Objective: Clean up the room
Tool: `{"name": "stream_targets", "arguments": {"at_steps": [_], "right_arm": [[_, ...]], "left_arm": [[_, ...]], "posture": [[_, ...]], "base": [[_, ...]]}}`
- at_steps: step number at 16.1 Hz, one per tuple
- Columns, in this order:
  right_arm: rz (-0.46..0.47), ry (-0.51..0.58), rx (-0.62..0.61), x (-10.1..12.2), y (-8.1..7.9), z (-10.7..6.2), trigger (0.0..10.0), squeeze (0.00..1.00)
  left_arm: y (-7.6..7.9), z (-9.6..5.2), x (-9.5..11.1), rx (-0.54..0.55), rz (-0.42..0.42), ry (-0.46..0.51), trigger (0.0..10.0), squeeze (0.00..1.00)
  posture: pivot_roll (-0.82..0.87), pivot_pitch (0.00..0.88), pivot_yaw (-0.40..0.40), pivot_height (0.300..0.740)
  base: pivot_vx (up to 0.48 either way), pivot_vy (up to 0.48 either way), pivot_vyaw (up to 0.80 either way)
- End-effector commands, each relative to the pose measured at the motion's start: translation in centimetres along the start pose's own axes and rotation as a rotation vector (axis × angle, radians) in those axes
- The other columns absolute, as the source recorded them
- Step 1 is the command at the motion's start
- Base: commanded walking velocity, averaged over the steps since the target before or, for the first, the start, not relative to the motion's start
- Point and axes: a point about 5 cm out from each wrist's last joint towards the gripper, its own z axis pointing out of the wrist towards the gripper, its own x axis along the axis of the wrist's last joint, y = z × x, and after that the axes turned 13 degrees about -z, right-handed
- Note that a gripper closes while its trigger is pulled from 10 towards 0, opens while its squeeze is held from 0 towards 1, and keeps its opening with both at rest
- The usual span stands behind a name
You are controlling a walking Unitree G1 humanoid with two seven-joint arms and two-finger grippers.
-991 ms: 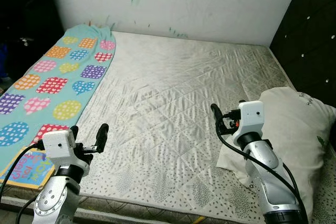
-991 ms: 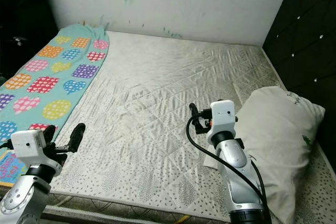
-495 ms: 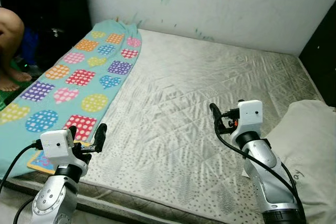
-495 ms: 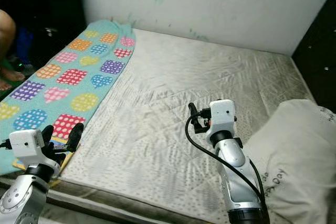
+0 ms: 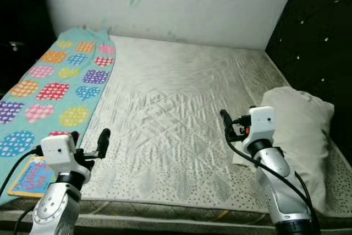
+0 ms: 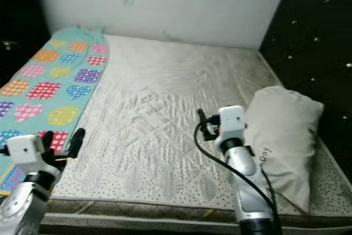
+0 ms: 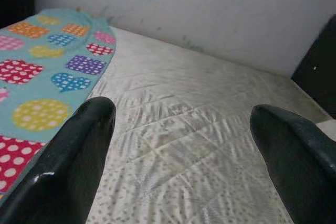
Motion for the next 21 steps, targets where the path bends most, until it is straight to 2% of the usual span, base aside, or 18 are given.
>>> {"name": "stream_targets", "arguments": {"at_steps": [1, 12, 21], "right_arm": [[-0.005, -0.001, -0.004, -0.05, 0.38, 0.0, 10.0, 0.0], [-0.015, -0.003, 0.01, -0.23, 0.35, 0.1, 10.0, 0.0], [-0.022, 0.003, 0.015, -0.26, 0.33, 0.24, 10.0, 0.0]], "left_arm": [[0.21, 0.06, -0.25, 0.001, -0.005, -0.006, 10.0, 0.0], [0.31, 0.11, -0.41, 0.006, -0.008, -0.006, 10.0, 0.0], [0.67, 0.21, -0.21, -0.035, 0.014, 0.023, 10.0, 0.0]], "posture": [[-0.05, 0.032, -0.056, 0.74], [-0.05, 0.027, -0.061, 0.74], [-0.06, 0.018, -0.058, 0.74]], "base": [[0.0, 0.0, 0.0], [0.0, -0.347, 0.0], [0.0, 0.0, 0.0]]}}
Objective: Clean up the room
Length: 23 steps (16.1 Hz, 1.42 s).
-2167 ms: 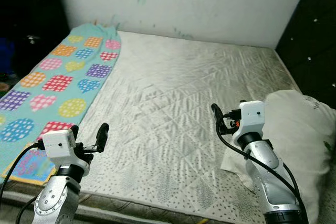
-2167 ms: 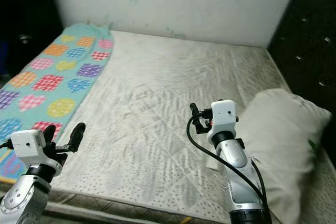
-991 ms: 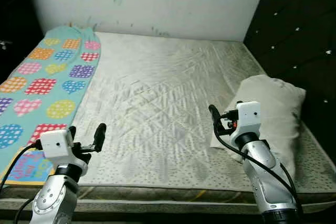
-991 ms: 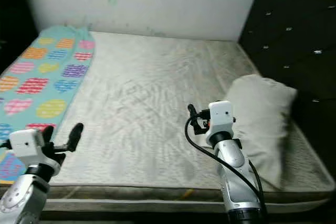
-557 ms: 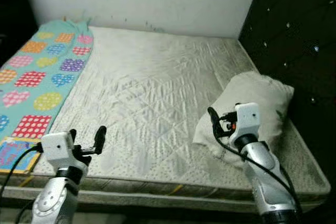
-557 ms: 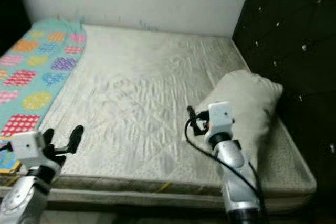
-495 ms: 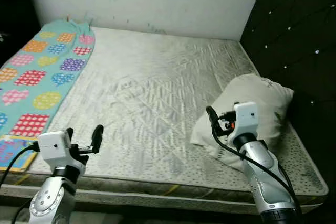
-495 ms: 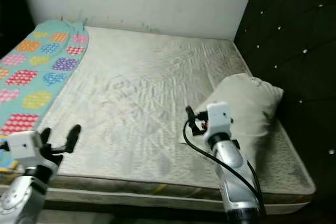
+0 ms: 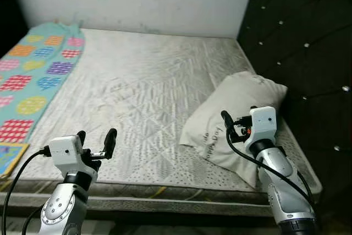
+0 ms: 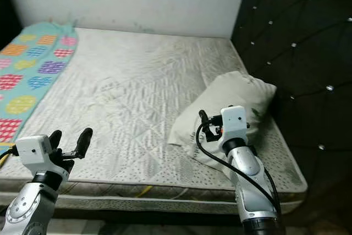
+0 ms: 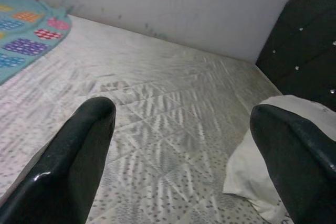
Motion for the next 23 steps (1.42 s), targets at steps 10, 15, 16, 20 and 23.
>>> {"name": "stream_targets", "arguments": {"at_steps": [10, 15, 16, 20, 23], "right_arm": [[-0.015, 0.062, -0.036, 1.5, 0.4, 2.0, 10.0, 0.0], [-0.032, 0.092, -0.05, 2.0, 0.9, 2.7, 10.0, 0.0], [-0.038, 0.092, -0.054, 1.7, 0.9, 2.8, 10.0, 0.0], [-0.062, 0.116, -0.026, 2.0, 0.5, 3.1, 10.0, 0.0], [-0.068, 0.126, -0.011, 2.1, 0.4, 3.7, 10.0, 0.0]], "left_arm": [[0.9, 2.4, 1.8, -0.083, 0.031, 0.084, 10.0, 0.0], [1.6, 3.3, 2.5, -0.113, 0.017, 0.123, 10.0, 0.0], [1.4, 3.4, 2.3, -0.111, 0.019, 0.12, 10.0, 0.0], [1.5, 4.0, 2.4, -0.114, 0.04, 0.14, 10.0, 0.0], [2.0, 3.9, 2.3, -0.116, 0.024, 0.15, 10.0, 0.0]], "posture": [[-0.06, 0.0, -0.039, 0.74], [-0.07, 0.0, -0.034, 0.74], [-0.07, 0.0, -0.035, 0.74], [-0.06, 0.0, -0.066, 0.74], [-0.04, 0.0, -0.06, 0.74]], "base": [[0.034, 0.0, 0.0], [0.363, 0.0, 0.0], [0.364, 0.0, 0.0], [0.335, 0.0, 0.0], [0.31, 0.0, 0.0]]}}
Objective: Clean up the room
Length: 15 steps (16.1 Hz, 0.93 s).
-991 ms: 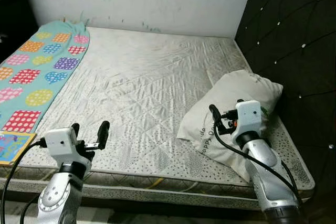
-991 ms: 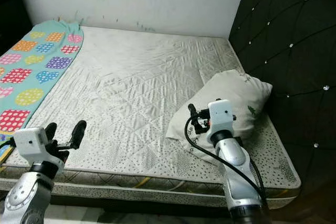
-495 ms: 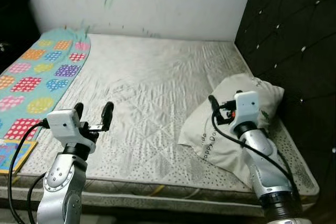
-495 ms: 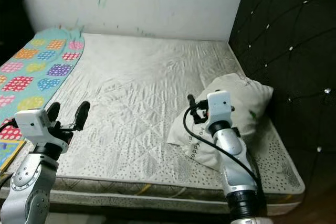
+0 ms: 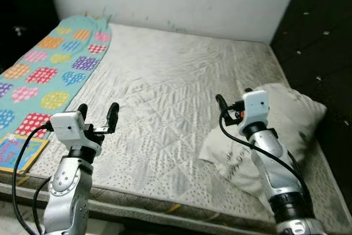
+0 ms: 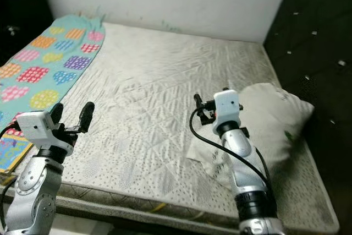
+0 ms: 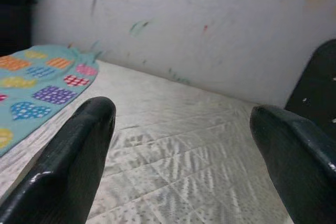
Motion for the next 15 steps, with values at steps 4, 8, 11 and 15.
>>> {"name": "stream_targets", "arguments": {"at_steps": [4, 8, 11, 15], "right_arm": [[0.004, -0.02, -0.029, -0.8, 0.2, -0.9, 10.0, 0.0], [0.005, -0.038, -0.025, -1.6, 0.0, -1.6, 10.0, 0.0], [0.009, -0.041, -0.026, -1.6, -0.2, -1.6, 10.0, 0.0], [0.031, -0.033, -0.038, -1.2, -0.5, -1.5, 10.0, 0.0]], "left_arm": [[0.2, -0.7, -0.2, -0.026, 0.017, -0.032, 10.0, 0.0], [-0.1, -1.0, -1.0, -0.002, 0.021, -0.075, 10.0, 0.0], [-0.1, -0.9, -1.1, 0.027, 0.021, -0.088, 10.0, 0.0], [0.0, -1.0, -1.4, 0.007, 0.046, -0.115, 10.0, 0.0]], "posture": [[-0.03, 0.0, -0.047, 0.74], [-0.04, 0.0, -0.036, 0.74], [-0.04, 0.0, -0.03, 0.74], [-0.06, 0.0, -0.011, 0.74]], "base": [[0.192, 0.0, 0.0], [0.0, 0.0, 0.0], [0.0, 0.0, 0.0], [0.0, 0.0, 0.0]]}}
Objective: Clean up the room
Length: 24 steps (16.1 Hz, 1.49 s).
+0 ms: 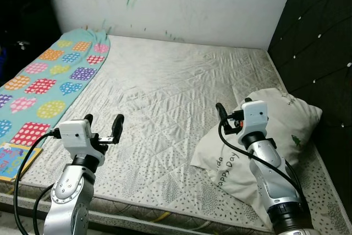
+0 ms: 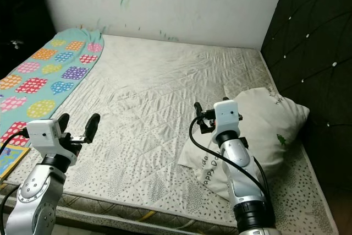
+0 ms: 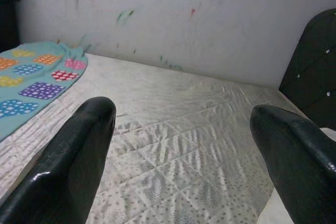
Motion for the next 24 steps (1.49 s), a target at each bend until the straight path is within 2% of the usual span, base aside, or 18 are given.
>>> {"name": "stream_targets", "arguments": {"at_steps": [1, 7, 16, 24], "right_arm": [[0.019, 0.006, -0.014, 0.48, 0.08, 0.03, 10.0, 0.0], [0.012, 0.003, 0.004, 0.52, 0.16, -0.32, 10.0, 0.0], [0.003, 0.005, 0.032, 0.84, -0.16, -0.2, 10.0, 0.0], [-0.002, 0.008, 0.041, 0.9, -0.58, -0.31, 10.0, 0.0]], "left_arm": [[0.24, 0.16, -0.16, -0.009, 0.01, -0.019, 10.0, 0.0], [0.88, 0.47, -0.45, -0.026, -0.003, -0.021, 10.0, 0.0], [1.09, 0.28, -0.64, -0.018, -0.011, -0.018, 10.0, 0.0], [1.02, 0.49, -0.62, -0.028, -0.007, -0.023, 10.0, 0.0]], "posture": [[-0.07, 0.0, -0.016, 0.74], [-0.09, 0.0, -0.034, 0.74], [-0.08, 0.0, -0.052, 0.74], [-0.08, 0.0, -0.044, 0.74]], "base": [[0.0, 0.0, -0.8], [0.0, 0.0, -0.75], [0.0, 0.0, 0.0], [0.0, -0.321, 0.0]]}}
